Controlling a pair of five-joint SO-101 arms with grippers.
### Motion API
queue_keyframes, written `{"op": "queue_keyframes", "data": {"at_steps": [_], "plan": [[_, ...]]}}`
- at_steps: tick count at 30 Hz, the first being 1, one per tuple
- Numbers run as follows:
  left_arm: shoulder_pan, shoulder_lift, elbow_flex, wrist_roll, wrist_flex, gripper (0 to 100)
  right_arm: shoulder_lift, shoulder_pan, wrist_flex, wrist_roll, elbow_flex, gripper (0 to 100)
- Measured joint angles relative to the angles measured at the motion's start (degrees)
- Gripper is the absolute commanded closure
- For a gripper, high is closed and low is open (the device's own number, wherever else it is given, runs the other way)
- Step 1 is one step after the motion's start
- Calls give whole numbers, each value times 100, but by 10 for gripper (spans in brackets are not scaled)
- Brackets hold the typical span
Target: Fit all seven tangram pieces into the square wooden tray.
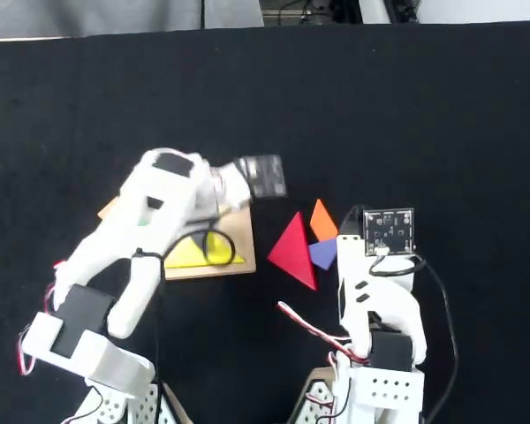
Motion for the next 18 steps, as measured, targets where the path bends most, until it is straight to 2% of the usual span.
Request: {"op": "queue_keyframes", "data": {"at_steps": [3, 9, 18], "plan": [[-202, -26, -211, 615, -387, 643, 0, 0, 0, 0, 0, 986], [-642, 554, -211, 756, -1187, 643, 0, 0, 0, 0, 0, 986], [-826, 800, 114, 765, -1240, 643, 0, 0, 0, 0, 0, 986]]}}
